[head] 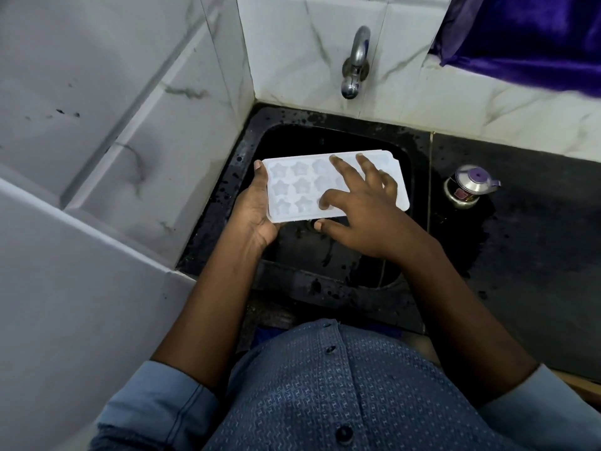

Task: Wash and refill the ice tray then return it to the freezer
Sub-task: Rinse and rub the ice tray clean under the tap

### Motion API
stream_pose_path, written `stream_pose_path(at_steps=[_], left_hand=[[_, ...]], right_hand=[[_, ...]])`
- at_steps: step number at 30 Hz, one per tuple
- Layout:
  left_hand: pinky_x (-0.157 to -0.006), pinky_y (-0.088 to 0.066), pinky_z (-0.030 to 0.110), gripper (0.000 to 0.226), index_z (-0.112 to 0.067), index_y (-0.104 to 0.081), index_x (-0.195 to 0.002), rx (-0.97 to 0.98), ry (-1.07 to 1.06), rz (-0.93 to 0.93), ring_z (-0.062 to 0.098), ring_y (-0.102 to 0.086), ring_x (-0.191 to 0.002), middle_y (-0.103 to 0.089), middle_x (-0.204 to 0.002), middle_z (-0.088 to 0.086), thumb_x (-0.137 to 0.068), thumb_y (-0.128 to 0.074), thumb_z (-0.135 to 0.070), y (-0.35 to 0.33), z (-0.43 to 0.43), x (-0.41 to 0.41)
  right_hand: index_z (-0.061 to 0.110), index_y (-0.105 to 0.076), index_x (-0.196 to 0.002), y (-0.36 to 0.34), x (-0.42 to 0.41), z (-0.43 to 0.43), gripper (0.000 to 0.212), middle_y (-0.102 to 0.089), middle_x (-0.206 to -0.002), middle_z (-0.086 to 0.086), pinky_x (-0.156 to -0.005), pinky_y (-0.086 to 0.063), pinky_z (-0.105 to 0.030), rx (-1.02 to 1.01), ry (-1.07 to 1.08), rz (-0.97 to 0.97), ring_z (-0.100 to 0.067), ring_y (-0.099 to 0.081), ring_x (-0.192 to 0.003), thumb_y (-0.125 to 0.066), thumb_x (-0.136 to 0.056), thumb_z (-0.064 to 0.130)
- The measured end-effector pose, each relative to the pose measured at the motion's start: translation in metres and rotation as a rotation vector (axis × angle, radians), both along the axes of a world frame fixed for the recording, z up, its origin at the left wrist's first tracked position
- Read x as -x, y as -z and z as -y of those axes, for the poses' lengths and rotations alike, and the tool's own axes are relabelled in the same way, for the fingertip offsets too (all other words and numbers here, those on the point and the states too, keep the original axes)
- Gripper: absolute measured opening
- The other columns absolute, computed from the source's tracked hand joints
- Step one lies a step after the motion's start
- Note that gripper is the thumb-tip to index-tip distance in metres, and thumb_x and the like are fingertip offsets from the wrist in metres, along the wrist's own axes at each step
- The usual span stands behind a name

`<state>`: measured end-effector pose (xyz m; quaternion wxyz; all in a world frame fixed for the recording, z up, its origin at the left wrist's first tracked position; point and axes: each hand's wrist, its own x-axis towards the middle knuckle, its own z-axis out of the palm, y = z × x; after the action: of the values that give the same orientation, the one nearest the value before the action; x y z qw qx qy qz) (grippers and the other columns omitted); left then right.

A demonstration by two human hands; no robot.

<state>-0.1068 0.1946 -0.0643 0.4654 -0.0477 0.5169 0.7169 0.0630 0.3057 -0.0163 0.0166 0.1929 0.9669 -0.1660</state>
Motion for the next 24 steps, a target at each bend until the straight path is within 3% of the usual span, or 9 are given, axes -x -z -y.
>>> stream_pose_path(at_steps=[4, 10, 15, 18, 24], left_hand=[[-0.083, -0.064, 0.051, 0.076, -0.007, -0.062, -0.142, -0.038, 0.003, 0.001, 0.039, -0.072, -0.118, -0.072, -0.132, 0.020, -0.107, -0.032, -0.067, 0.003, 0.000, 0.003], [-0.078, -0.065, 0.049, 0.074, -0.007, -0.062, -0.143, -0.061, 0.006, 0.012, 0.038, -0.073, -0.117, -0.071, -0.134, 0.020, -0.108, -0.035, -0.065, 0.004, 0.003, 0.009], [-0.081, -0.064, 0.050, 0.077, -0.006, -0.059, -0.146, -0.078, -0.008, 0.022, 0.040, -0.070, -0.121, -0.068, -0.138, 0.022, -0.107, -0.033, -0.067, 0.008, 0.003, 0.015], [-0.086, -0.063, 0.052, 0.078, -0.008, -0.057, -0.148, -0.067, 0.001, 0.014, 0.040, -0.068, -0.124, -0.067, -0.140, 0.021, -0.107, -0.031, -0.068, 0.009, 0.004, 0.017], [-0.074, -0.065, 0.047, 0.075, -0.011, -0.059, -0.147, -0.046, 0.007, 0.017, 0.035, -0.073, -0.114, -0.070, -0.137, 0.018, -0.108, -0.027, -0.067, 0.006, 0.003, 0.016]], right_hand=[[0.038, -0.060, -0.128, 0.004, 0.002, 0.000, 0.035, -0.002, -0.175, -0.001, -0.123, 0.000, -0.062, -0.032, 0.033, -0.020, -0.035, 0.011, -0.160, -0.058, -0.098, 0.056], [0.040, -0.060, -0.133, 0.006, 0.003, 0.000, 0.041, -0.004, -0.175, 0.000, -0.123, 0.001, -0.060, -0.001, -0.024, -0.014, -0.033, 0.010, -0.160, -0.059, -0.097, 0.059], [0.045, -0.043, -0.152, 0.000, -0.001, -0.010, 0.059, -0.003, -0.175, 0.003, -0.123, 0.001, -0.056, 0.013, 0.051, -0.032, -0.030, 0.008, -0.160, -0.056, -0.098, 0.061], [0.044, -0.048, -0.148, -0.004, -0.008, -0.022, 0.055, -0.004, -0.175, 0.003, -0.122, -0.001, -0.056, 0.037, 0.107, -0.053, -0.030, 0.008, -0.160, -0.059, -0.097, 0.061], [0.043, -0.057, -0.134, -0.004, -0.019, -0.028, 0.044, -0.005, -0.175, 0.003, -0.122, -0.002, -0.057, 0.048, 0.141, -0.043, -0.031, 0.007, -0.160, -0.064, -0.094, 0.059]])
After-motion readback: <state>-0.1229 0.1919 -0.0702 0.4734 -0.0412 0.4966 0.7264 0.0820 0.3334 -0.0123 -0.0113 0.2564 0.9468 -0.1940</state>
